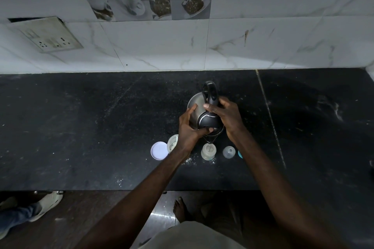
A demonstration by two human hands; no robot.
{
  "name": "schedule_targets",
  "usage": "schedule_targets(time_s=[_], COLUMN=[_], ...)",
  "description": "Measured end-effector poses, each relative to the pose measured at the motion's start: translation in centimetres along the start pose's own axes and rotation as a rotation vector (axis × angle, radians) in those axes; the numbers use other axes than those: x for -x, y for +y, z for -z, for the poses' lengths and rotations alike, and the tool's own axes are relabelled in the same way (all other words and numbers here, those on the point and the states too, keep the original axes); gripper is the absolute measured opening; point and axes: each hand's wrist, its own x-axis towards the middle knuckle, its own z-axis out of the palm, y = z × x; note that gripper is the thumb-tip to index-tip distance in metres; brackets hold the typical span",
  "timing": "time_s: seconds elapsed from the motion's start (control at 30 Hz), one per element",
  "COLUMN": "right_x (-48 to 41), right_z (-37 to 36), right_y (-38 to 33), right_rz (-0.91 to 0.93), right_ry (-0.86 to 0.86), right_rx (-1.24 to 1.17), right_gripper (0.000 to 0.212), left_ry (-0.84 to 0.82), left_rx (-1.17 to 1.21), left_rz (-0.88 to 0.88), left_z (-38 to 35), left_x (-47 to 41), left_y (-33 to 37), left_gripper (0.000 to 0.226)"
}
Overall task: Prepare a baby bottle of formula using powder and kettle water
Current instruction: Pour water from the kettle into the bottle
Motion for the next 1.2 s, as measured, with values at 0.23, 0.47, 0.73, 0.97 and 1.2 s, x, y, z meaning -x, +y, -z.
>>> schedule_targets(time_s=[0.23, 0.47, 0.73, 0.97, 1.2], right_x=[-0.01, 0.22, 0.24, 0.24, 0.18], right_z=[0.16, -0.08, -0.09, -0.14, -0.13], right_y=[-0.12, -0.24, -0.03, 0.05, 0.06], right_rz=[-0.023, -0.010, 0.002, 0.006, 0.019], right_ry=[-0.005, 0.002, -0.005, -0.006, -0.011], right_rx=[0.010, -0.010, -0.015, 0.001, 0.007], right_gripper=[0.045, 0.045, 0.036, 0.038, 0.034], left_ry=[-0.021, -0.014, -0.017, -0.021, -0.033], left_rx=[-0.013, -0.008, 0.016, 0.033, 0.030], left_rz=[-0.003, -0.007, -0.008, 0.020, 0.009], left_z=[0.08, 0.16, 0.29, 0.37, 0.41], left_x=[-0.07, -0.15, -0.04, 0.14, 0.08], left_y=[-0.19, -0.13, -0.30, -0.20, -0.26], left_gripper=[0.110, 0.106, 0.106, 0.100, 0.105])
